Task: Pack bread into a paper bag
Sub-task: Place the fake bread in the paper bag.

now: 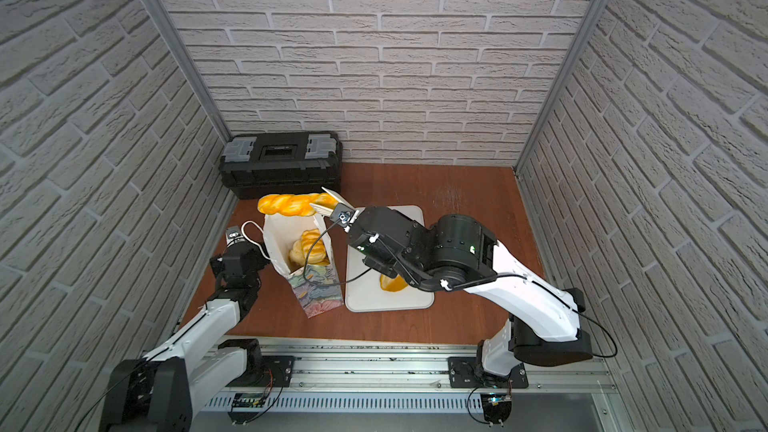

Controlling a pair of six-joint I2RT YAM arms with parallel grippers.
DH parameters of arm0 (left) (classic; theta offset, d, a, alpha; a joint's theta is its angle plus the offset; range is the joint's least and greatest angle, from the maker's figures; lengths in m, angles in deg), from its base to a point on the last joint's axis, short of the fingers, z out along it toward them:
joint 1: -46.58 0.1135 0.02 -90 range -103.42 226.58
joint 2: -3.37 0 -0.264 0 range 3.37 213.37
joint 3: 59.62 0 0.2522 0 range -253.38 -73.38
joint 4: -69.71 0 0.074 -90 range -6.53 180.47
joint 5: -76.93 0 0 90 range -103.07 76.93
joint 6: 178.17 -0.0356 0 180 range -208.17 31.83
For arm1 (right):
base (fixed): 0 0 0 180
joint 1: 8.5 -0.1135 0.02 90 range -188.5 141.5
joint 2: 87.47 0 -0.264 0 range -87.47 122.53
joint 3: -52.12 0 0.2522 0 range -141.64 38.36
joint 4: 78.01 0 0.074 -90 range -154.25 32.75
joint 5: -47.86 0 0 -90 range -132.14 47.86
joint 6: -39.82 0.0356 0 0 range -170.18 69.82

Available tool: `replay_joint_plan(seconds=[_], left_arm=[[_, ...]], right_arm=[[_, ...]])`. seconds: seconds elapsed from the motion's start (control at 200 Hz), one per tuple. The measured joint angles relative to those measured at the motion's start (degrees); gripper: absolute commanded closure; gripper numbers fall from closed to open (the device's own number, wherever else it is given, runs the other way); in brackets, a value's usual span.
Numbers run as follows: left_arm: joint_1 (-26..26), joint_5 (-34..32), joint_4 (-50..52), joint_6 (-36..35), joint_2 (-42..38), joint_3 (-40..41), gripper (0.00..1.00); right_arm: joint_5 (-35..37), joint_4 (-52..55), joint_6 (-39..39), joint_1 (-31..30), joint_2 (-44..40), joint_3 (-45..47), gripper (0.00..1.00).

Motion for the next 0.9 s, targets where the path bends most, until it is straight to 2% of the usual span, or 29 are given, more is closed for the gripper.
replay_joint_plan(seconds=[0.215,0.425,0.635,0.9], left_arm=[[0.0,-0.02,0.04,-0.09,-1.31,0.04,0.02],[0.0,-0.46,0.5,-0.46,-6.58,-0.13,0.02],[0.02,-1.29,0.96,-0.39,-6.82,-0.13,0.02],[0.02,-1.53,1.7,-0.22,-6.03,-0.13,0.02]], right_arm=[[4.37,0.55,-1.53,-3.19,2.29,-5.35,0.98],[8.17,3.8,-1.86,-4.92,6.01,-7.67,0.98],[16.41,8.81,-1.88,-8.04,9.84,-12.02,0.98],[24.61,9.14,-5.99,-9.18,12.0,-9.46,0.98]])
